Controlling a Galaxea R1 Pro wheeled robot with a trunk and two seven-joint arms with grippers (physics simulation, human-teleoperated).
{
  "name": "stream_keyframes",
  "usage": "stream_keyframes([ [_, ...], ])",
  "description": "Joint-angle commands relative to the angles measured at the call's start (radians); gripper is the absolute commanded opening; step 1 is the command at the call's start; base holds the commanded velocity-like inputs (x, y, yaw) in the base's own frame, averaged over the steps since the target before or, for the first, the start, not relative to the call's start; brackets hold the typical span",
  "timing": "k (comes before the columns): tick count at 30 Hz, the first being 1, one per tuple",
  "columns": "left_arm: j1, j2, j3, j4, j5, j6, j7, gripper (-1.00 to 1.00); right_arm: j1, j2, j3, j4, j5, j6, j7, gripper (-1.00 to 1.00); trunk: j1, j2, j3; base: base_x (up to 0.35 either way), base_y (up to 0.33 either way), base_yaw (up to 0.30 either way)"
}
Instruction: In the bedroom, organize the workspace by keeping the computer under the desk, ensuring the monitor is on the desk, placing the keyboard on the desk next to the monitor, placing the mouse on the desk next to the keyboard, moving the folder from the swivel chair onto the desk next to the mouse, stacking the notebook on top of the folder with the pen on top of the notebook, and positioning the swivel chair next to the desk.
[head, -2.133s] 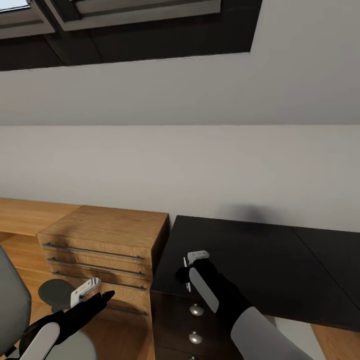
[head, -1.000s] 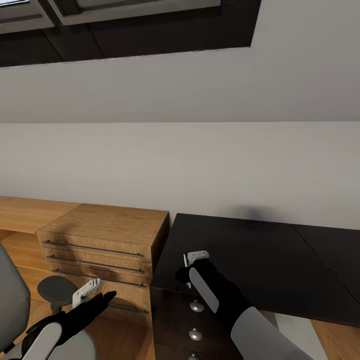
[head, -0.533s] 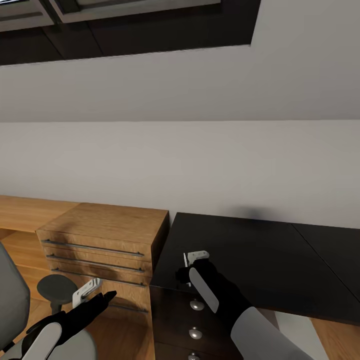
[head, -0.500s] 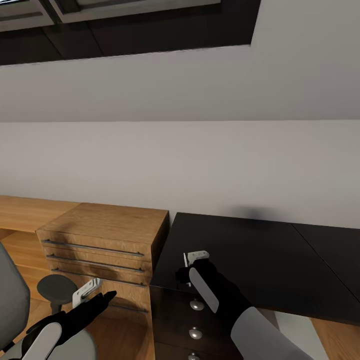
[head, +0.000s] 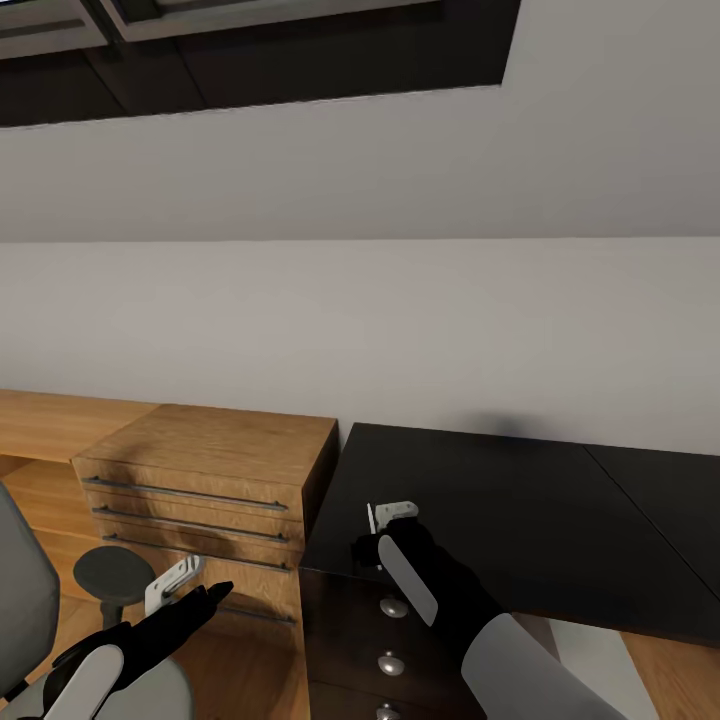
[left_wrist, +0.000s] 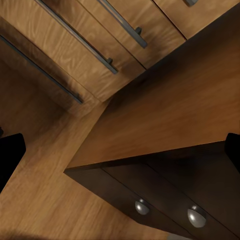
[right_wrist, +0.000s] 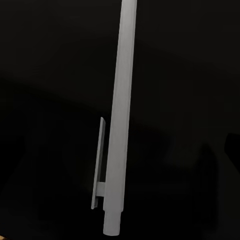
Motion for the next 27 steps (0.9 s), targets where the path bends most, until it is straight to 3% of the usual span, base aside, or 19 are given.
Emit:
stream_keyframes([
  [1, -0.001, 0.001, -0.002, -0.001, 0.010, -0.001, 0.010, 1.00, -0.001, 0.000, 0.002, -0.001, -0.010, 0.002, -0.010, 1.00, 0.000, -0.001, -0.001, 0.000, 0.000, 0.000],
  [16, -0.001, 0.001, -0.002, -0.004, 0.010, -0.001, 0.009, 1.00, -0.001, 0.000, 0.001, -0.001, -0.010, 0.002, -0.010, 1.00, 0.000, -0.001, -0.001, 0.000, 0.000, 0.000],
  [20, -0.001, 0.001, -0.002, -0.004, 0.010, -0.001, 0.009, 1.00, -0.001, 0.000, 0.001, -0.001, -0.010, 0.002, -0.010, 1.00, 0.015, -0.029, -0.014, 0.000, 0.000, 0.000],
  [27, -0.001, 0.001, -0.002, -0.005, 0.010, -0.001, 0.010, 1.00, -0.001, 0.000, 0.001, -0.001, -0.010, 0.002, -0.010, 1.00, 0.015, -0.029, -0.014, 0.000, 0.000, 0.000],
])
